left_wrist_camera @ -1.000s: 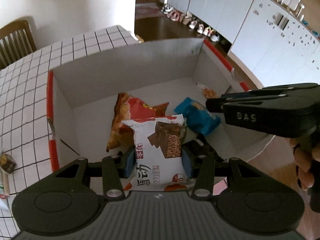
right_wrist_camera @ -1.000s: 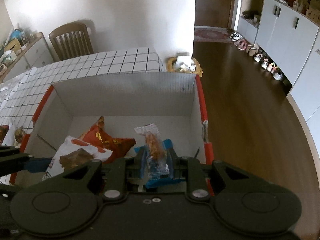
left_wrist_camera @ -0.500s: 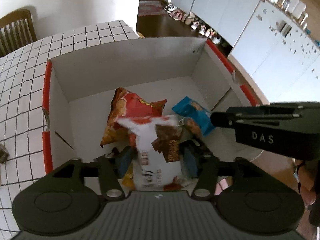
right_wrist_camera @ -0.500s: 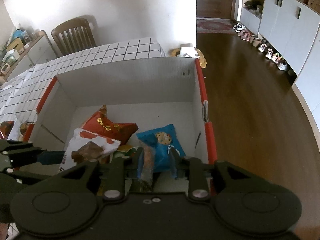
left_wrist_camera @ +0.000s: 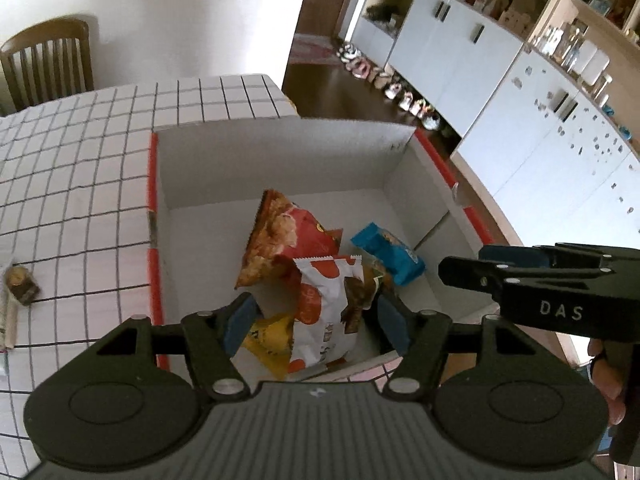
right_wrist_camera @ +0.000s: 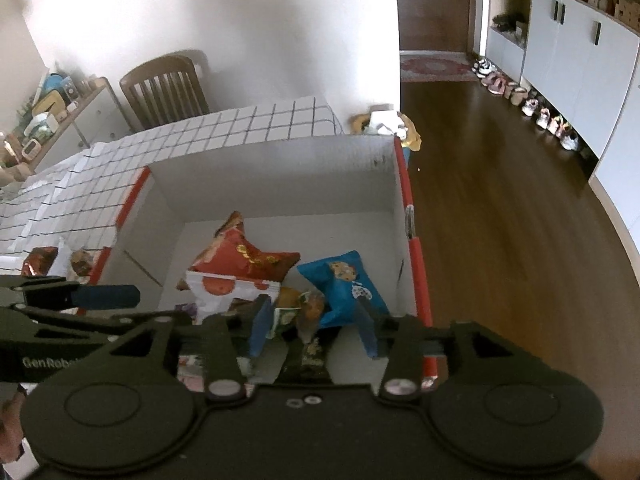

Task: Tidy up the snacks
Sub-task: 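Open the left tool to drop the white bag while the right tool releases the clear packet, then move both tools back from the box toward the orange bag on the table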

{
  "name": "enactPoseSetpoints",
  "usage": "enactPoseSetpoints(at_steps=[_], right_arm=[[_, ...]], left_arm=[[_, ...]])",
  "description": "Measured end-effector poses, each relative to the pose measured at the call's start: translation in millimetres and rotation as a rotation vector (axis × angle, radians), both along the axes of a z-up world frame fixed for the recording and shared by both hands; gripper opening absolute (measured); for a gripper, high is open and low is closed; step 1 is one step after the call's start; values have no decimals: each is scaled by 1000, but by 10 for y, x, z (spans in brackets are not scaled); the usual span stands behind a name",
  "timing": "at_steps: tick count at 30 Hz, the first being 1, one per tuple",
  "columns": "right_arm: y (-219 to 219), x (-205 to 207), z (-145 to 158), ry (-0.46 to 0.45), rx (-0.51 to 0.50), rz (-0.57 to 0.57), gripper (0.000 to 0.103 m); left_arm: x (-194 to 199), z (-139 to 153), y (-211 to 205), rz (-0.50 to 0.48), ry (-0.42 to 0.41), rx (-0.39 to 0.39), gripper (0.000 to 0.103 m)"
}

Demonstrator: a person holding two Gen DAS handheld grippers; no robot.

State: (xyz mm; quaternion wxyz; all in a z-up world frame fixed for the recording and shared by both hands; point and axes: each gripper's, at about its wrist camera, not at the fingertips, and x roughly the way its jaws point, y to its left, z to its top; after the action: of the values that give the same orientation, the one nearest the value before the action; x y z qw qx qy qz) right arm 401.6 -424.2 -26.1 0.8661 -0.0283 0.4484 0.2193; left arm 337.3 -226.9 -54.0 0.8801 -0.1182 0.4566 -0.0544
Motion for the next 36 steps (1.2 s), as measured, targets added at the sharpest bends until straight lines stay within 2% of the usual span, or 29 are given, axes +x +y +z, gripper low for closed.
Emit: enactPoseSetpoints(at_steps=[6, 12, 24, 25, 26, 27, 33, 36], right_arm=[[45, -204, 176, -41, 29, 12, 62], [109, -379, 348, -76, 68, 3, 71], [585, -806, 570, -141, 116, 33, 88], [630, -839, 588, -143, 125, 33, 90], [688, -878, 610, -146, 135, 36, 91], [726, -900, 621, -148, 143, 38, 92], [1073, -1111, 669, -157, 181, 80, 96], [1276, -1214, 666, -160, 184, 100, 98]], left_arm=[[-213, 191, 105, -12, -60, -8, 68], [-433, 358, 305, -23, -112, -13, 68], [-823, 548, 892, -21, -159, -46, 68], [-864, 557, 949, -22, -163, -46, 70], [-900, 565, 1006, -21, -167, -45, 78], [-947, 577, 1078, -17, -175, -43, 81], [-1178, 600, 1492, 19, -203, -33, 85], [-1262, 595, 1732, 66, -208, -35, 99]])
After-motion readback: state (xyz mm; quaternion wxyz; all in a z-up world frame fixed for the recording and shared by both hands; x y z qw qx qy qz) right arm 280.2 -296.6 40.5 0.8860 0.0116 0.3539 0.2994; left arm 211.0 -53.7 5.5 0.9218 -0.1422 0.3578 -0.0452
